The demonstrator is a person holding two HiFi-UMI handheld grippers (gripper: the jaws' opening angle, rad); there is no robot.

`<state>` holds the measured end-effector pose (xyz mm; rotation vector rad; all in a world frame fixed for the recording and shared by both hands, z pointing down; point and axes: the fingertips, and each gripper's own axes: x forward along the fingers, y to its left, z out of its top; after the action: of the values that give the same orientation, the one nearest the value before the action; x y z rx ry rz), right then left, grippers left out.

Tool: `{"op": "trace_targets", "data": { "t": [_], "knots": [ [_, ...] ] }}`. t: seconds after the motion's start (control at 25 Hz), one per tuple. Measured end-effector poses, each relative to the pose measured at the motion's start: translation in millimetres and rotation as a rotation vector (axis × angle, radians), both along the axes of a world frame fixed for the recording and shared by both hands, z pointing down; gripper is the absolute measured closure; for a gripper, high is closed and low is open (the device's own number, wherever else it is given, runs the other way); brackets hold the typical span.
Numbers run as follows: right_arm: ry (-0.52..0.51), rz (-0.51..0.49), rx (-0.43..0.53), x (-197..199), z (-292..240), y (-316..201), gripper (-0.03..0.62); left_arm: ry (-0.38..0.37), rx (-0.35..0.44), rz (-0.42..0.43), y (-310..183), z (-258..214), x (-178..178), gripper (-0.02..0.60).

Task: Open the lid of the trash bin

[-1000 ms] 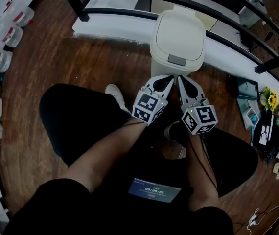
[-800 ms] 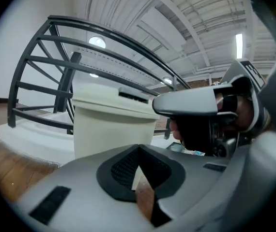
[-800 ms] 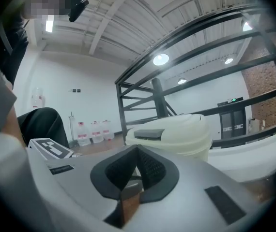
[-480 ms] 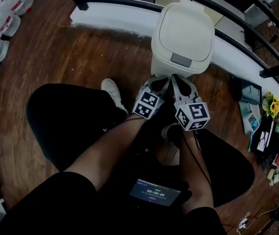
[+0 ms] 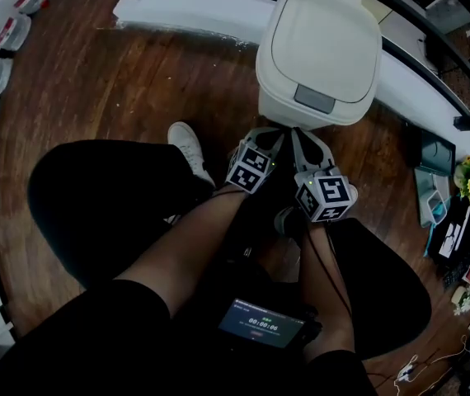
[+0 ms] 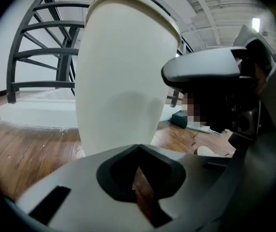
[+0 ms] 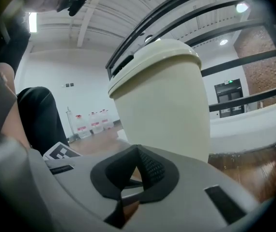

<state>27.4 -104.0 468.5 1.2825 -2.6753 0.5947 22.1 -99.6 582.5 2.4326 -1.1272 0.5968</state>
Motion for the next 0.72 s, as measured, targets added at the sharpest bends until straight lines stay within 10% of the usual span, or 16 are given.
{"op": "trace_targets", "data": {
  "t": [0.72],
  "knots": [
    [-0.006,-0.017,-0.174,5,77,-22,0.577,-0.02,-0.143,-0.077,-46,85,6,0.546]
  ]
}}
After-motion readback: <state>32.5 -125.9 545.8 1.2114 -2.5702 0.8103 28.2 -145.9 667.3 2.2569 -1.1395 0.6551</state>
